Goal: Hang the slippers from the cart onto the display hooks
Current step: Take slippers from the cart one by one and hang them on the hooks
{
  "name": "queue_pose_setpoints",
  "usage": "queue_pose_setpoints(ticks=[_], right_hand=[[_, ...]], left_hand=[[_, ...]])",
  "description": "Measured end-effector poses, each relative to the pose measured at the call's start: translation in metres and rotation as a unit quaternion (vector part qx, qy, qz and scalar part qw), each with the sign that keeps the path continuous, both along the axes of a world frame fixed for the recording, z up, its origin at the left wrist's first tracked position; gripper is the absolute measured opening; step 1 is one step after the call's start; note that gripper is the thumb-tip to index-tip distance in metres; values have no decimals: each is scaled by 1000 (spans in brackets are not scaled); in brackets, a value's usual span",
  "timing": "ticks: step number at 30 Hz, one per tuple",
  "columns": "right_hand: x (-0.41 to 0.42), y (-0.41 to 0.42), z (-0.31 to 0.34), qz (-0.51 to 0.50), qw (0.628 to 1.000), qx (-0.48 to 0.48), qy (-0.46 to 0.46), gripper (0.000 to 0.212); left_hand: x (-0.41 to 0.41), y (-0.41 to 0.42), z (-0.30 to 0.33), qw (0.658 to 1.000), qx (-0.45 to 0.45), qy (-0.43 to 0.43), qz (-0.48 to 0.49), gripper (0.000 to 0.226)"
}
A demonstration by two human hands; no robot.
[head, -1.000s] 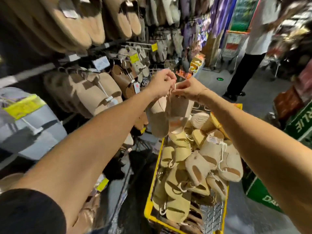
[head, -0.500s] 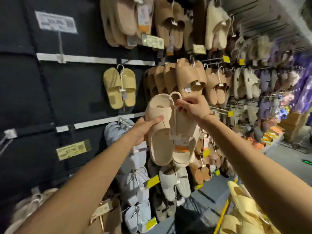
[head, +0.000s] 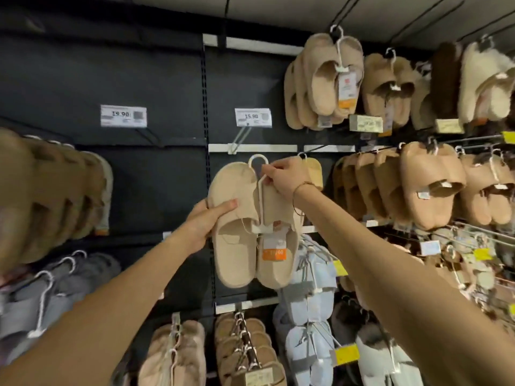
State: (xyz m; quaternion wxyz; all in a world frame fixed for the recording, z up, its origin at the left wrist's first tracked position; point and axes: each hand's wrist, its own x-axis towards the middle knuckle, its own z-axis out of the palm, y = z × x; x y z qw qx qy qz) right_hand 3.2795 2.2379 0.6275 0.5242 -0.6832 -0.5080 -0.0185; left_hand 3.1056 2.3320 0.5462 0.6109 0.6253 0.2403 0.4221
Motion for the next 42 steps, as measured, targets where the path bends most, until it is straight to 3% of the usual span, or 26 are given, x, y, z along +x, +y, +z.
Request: queue_pose_setpoints(ticks=[6, 18, 29, 32, 40, 42], right_hand=[[-4, 38, 16, 20, 997, 58, 50, 33], [53, 89, 49, 53, 981, 177, 51, 35], [62, 99, 35, 151, 955, 255, -31, 33], [59, 104, 42, 175, 953, 245, -17, 22], [73, 178, 42, 137, 981, 119, 75, 32], [78, 204, 37, 123, 982, 105, 100, 32]], left_hand=[[-4, 28, 32, 999, 27, 0, 32, 40], [58, 82, 62, 993, 73, -77, 58, 47], [58, 113, 47, 987, 116, -104, 35, 73], [56, 117, 48, 987, 122, -95, 40, 80], [63, 155, 56, 986, 107, -18, 125, 58], [69, 176, 52, 984, 82, 6, 157, 66]])
